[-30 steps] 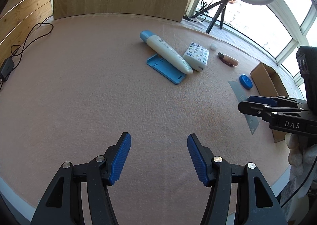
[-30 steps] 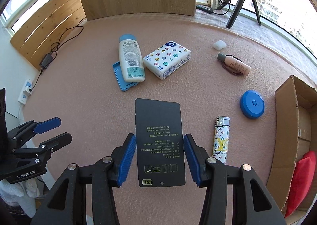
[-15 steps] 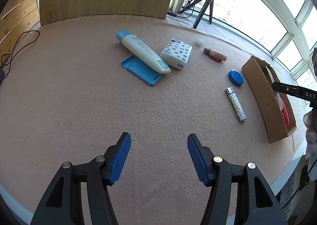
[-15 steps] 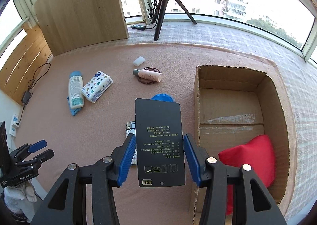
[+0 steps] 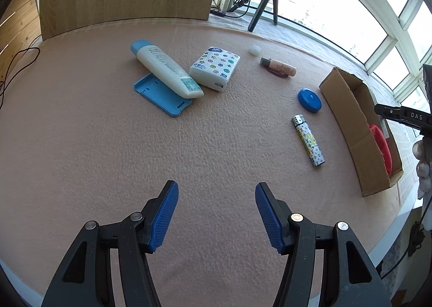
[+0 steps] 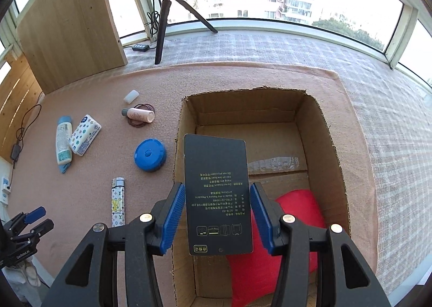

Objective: Organize objects
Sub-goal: 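Lift the black card with the right tool and carry it over the box, then open the right tool to release the card into the box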

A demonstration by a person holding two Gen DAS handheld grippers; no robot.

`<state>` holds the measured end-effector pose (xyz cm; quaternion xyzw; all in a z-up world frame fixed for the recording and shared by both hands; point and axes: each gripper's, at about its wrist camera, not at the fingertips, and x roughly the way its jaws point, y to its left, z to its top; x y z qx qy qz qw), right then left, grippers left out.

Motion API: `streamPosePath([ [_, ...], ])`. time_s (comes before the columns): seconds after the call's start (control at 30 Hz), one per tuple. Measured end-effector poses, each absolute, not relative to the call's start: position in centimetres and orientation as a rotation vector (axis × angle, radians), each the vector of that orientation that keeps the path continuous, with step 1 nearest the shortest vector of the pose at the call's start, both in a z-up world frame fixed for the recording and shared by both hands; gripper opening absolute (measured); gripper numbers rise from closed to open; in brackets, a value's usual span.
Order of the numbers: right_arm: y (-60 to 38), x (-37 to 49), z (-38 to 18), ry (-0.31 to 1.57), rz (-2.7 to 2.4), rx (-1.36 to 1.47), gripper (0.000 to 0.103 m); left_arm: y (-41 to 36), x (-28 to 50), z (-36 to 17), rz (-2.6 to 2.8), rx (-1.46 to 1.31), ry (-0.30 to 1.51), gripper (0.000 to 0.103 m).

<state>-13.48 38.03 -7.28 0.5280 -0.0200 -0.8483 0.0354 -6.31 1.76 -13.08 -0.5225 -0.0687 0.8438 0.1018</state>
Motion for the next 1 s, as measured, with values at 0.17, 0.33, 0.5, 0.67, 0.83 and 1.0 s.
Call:
streamPosePath([
  [0.17,39.1,-13.8,-7.9,-0.072,-2.606,1.644,0.046,2.2,-6.3,-13.2,2.493,-1.548,-0.2,0.063],
  [0.33,39.5,-13.8,-8.0,-0.087,-2.612,1.639,0.047,2.3,-6.3,-13.1,2.498,-1.551,-0.201,0.063],
  [0.5,39.5,-13.8,-7.9,-0.093,-2.619,1.629,0.054,2.4,-6.3,-13.1,2.494,-1.552,-0.196,0.063],
  [0.67,39.2,-13.6,-7.5,-0.131,-2.621,1.61,0.054,2.1,-6.1,-13.1,2.497,-1.55,-0.191,0.063],
  [0.83,38.0,-13.5,-6.9,-0.159,-2.61,1.574,0.054,1.4,-6.1,-13.1,2.504,-1.553,-0.197,0.063],
  [1.0,35.9,-13.6,-6.4,-0.187,-2.571,1.53,0.054,0.6,-6.0,-13.0,2.515,-1.557,-0.205,0.063],
])
